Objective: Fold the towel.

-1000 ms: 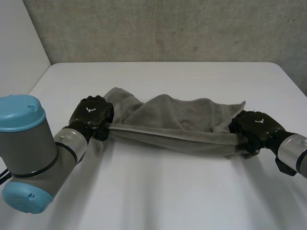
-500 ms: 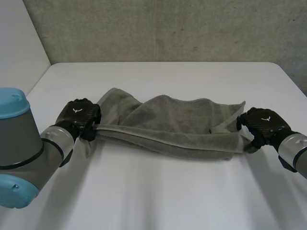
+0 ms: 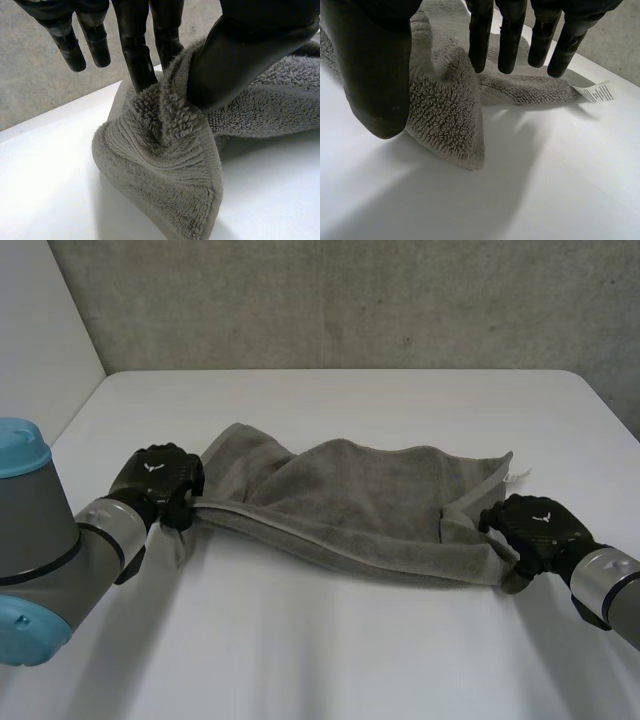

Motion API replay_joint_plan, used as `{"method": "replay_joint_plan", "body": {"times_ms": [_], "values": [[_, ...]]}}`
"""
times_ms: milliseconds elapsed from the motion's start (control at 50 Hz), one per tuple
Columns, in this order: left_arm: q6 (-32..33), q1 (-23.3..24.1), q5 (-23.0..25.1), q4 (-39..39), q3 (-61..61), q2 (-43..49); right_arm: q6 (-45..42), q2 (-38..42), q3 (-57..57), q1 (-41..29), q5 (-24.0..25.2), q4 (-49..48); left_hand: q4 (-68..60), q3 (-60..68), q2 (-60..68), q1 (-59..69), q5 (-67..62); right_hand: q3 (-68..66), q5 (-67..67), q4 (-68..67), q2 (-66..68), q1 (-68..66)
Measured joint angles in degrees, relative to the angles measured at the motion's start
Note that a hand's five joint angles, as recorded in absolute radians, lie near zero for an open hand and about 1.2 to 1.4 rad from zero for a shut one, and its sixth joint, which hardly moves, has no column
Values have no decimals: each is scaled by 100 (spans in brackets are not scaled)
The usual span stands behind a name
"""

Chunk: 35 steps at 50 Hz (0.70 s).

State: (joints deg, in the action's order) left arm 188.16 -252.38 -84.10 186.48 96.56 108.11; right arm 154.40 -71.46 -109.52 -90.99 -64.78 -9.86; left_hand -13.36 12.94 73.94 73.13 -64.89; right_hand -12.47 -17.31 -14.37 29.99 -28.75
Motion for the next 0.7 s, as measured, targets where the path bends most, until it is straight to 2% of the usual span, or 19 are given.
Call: {"method": "replay_joint_plan", "body": {"times_ms": [60, 120, 220, 240, 360, 420, 500, 640, 660, 700], "values": [[-3, -5, -1, 1, 3, 0, -50, 20, -37, -25, 8, -80, 0, 0, 0, 0, 0, 0, -358, 0, 142, -232], [-5, -6, -1, 1, 7, 0, -92, 80, -20, -48, 23, -173, 0, 0, 0, 0, 0, 0, -1649, 0, 1420, -1530], [-6, -4, -1, -12, 22, -28, -89, 92, 204, -59, 131, -253, 0, 0, 0, 0, 0, 0, -4457, 0, 4331, -4336], [-5, -2, -1, -22, 26, -62, -47, 10, 293, -57, 167, -228, 0, 0, 0, 0, 0, 0, -4783, 0, 4481, -4527], [1, 35, 37, -109, 44, -515, 347, -756, 739, -40, 340, 88, 0, 0, 0, 0, 0, 0, -4825, 0, 4482, -4529], [3, 68, 103, -152, 60, -931, 830, -1374, 1125, -17, 579, 559, 0, 0, 0, 0, 0, 0, -4825, 0, 4482, -4532], [-2, 85, 198, -174, 88, -1317, 1158, -1689, 1466, -11, 854, 1091, 0, 0, 0, 0, 0, 0, -4825, 0, 4493, -4532], [-4, 95, 275, -215, 158, -1341, 639, -1146, 1773, -76, 937, 1835, 0, 0, 0, 0, 0, 0, -4505, 0, 4208, -4293], [-4, 96, 277, -222, 164, -1300, 508, -1029, 1805, -96, 912, 1918, 0, 0, 0, 0, 0, 0, -4321, 0, 3975, -4100], [-2, 96, 283, -259, 181, -1121, 180, -714, 1889, -161, 805, 2073, 0, 0, 0, 0, 0, 0, -3088, 0, 2802, -2951]]}}
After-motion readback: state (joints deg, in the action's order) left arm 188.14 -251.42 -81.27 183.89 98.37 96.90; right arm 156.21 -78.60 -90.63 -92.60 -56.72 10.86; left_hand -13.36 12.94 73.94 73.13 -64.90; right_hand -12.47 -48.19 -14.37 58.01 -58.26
